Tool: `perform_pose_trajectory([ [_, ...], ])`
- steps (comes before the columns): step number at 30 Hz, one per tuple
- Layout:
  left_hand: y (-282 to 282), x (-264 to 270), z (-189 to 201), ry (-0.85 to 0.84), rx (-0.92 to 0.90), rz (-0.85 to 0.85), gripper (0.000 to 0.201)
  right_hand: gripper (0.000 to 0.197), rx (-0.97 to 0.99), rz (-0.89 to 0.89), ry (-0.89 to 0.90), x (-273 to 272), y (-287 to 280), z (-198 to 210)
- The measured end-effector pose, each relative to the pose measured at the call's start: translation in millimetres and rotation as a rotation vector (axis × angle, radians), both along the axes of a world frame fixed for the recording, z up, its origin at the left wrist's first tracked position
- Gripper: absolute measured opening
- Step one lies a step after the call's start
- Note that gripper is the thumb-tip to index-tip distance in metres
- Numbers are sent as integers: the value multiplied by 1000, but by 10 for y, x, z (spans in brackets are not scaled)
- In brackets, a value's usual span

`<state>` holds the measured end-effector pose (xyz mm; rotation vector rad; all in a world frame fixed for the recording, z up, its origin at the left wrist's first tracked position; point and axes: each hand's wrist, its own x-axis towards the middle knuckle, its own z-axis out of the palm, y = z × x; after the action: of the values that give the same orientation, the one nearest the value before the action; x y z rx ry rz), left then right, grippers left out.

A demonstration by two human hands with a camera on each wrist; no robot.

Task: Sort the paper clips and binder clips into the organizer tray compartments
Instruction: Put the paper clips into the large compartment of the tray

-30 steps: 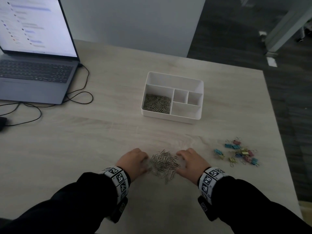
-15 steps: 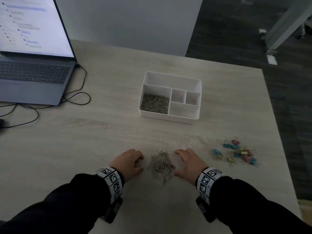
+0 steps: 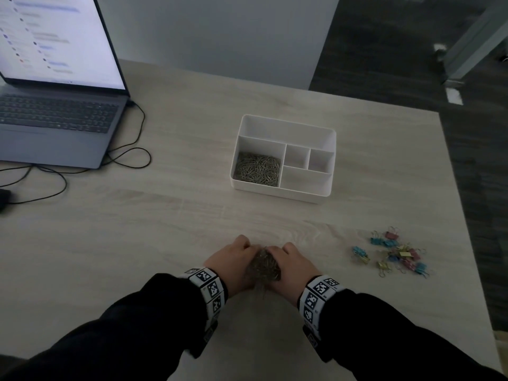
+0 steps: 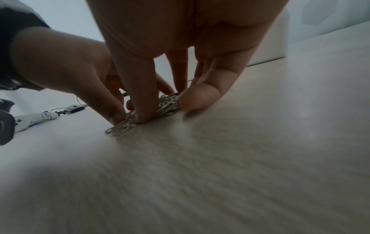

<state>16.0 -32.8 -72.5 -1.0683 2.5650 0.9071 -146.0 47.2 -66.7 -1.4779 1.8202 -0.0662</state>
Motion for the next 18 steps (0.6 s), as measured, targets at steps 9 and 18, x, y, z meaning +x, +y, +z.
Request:
perform_pose_trajectory([
  [9,-65,-180,-32,-38,21,-16,35,31,-10,5,25,22,-146,-26],
  [18,-277,-207,-42,-2,89,-48,26,21,8,-59,-26,-54,-297,11],
])
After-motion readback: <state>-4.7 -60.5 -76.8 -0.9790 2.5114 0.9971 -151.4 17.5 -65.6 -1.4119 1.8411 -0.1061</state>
